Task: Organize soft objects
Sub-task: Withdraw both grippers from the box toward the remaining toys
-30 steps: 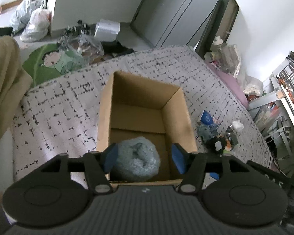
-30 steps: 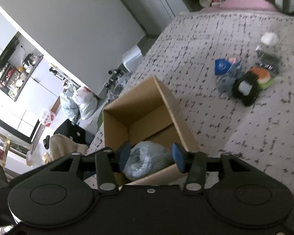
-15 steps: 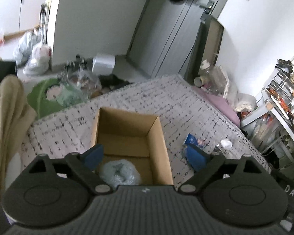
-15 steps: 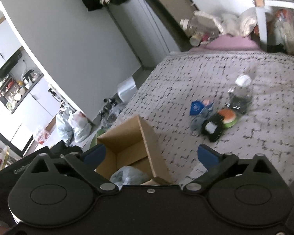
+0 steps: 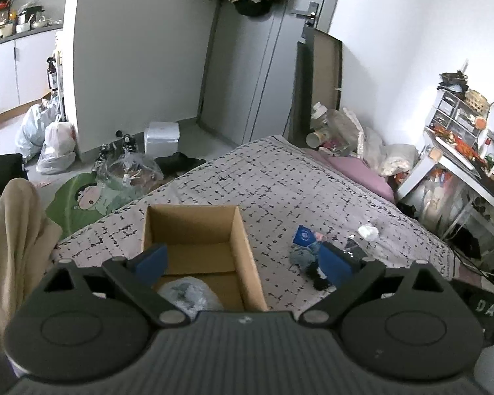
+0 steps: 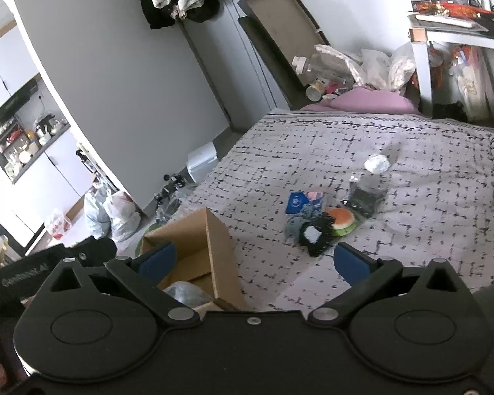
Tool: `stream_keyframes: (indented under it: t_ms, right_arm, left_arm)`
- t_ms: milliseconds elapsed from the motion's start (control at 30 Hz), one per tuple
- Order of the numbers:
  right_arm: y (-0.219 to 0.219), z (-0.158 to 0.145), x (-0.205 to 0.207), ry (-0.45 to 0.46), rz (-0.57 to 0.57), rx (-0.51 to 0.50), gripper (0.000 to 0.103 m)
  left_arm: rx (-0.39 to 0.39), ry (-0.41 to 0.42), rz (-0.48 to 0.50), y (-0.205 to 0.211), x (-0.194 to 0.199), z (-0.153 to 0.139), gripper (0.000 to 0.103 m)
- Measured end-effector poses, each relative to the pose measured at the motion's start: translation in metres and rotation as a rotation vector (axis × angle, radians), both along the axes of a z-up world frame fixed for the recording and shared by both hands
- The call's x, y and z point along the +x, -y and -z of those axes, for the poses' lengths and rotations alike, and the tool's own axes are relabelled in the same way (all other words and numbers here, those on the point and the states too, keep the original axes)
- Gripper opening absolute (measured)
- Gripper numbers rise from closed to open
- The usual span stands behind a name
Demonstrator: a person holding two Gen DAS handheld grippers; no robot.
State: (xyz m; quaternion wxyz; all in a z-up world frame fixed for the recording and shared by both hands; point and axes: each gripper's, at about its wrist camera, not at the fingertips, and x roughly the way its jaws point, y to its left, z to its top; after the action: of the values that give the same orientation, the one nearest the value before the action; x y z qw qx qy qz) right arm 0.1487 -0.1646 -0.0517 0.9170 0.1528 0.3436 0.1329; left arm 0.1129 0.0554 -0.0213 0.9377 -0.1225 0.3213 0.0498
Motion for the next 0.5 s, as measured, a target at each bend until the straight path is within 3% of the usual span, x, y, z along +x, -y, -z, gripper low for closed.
stream_keyframes:
  t_ms: [500]
  right_arm:
    - [0.045, -0.008, -0.006, 0.023, 0.004, 0.01, 0.103]
  left_arm:
    - [-0.014, -0.041, 0.038, 0.033, -0.004, -0.006, 0.097]
